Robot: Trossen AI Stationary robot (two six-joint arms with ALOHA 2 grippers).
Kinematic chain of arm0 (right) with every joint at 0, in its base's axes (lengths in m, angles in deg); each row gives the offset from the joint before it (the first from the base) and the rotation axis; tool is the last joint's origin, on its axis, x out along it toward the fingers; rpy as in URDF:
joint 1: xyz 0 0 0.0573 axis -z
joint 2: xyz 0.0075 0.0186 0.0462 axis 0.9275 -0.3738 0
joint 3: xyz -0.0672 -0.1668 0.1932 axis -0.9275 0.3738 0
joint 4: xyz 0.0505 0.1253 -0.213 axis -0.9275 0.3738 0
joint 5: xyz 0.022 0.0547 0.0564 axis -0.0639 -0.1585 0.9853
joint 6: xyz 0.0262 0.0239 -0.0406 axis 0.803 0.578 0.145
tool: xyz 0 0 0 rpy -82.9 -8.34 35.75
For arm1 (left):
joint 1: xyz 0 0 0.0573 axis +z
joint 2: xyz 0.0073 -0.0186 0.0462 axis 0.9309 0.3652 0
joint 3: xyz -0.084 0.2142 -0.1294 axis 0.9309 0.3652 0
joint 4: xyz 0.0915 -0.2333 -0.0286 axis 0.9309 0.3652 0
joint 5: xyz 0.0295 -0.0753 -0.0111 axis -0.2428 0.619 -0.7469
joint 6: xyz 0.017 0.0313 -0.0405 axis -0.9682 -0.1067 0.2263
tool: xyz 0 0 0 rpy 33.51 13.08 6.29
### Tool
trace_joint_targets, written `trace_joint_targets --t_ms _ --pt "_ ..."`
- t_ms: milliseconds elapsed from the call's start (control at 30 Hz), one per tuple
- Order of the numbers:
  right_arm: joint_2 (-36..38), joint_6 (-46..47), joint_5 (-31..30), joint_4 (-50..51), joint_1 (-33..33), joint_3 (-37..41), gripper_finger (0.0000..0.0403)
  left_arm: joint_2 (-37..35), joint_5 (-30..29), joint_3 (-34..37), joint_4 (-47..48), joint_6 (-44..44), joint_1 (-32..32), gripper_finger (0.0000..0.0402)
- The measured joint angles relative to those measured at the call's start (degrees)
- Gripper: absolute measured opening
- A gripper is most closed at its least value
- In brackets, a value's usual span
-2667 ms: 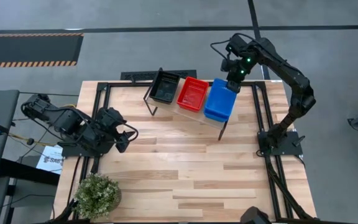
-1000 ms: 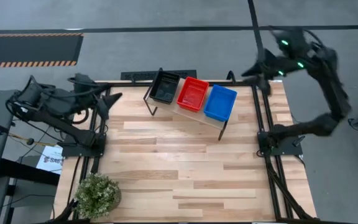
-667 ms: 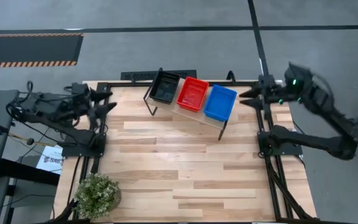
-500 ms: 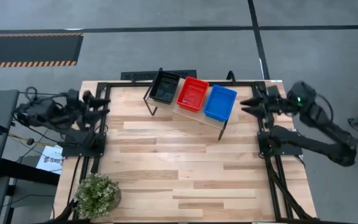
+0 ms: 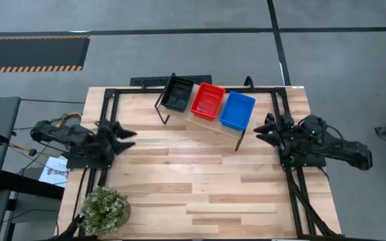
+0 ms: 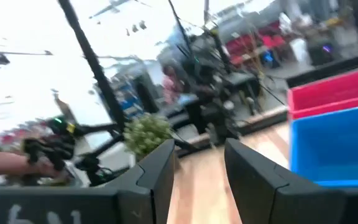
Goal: Stack baskets on shelf by color
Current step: Return to Home Position
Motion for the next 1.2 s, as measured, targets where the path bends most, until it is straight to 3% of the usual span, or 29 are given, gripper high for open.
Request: trace_joint_targets --t_ms 267,400,567,767,900,1067,1200 --pt "0.07 0.19 -8.16 -20.94 -14.18 13.74 0.0166 -1.06 7.51 13.27 -12.99 1.81 0.00 0.0281" --pt "-0.26 -2.39 -9.20 -19.25 -20.93 13.85 0.0166 -0.91 12.26 18.48 -20.86 2.22 0.06 0.0281" --pt "-0.12 -10.30 -9.23 -16.28 -27.28 13.85 0.0167 -0.34 15.33 18.42 -20.50 -2.88 0.87 0.0281" --pt "-0.09 -12.94 -16.18 -8.47 -28.47 13.87 0.0164 -0.34 16.02 18.44 -20.52 -5.69 1.29 0.0281" --pt "-0.11 -12.90 -16.50 -2.23 -28.45 13.87 0.0166 -0.31 16.21 18.44 -20.51 -7.51 1.29 0.0281" --pt "-0.19 -1.62 -16.58 -1.35 -28.59 13.89 0.0169 -0.31 16.15 18.46 -20.50 -6.76 1.29 0.0281" --pt "-0.17 0.25 -16.57 -1.57 -28.59 13.92 0.0167 -0.30 16.11 18.46 -20.50 -6.75 1.29 0.0281"
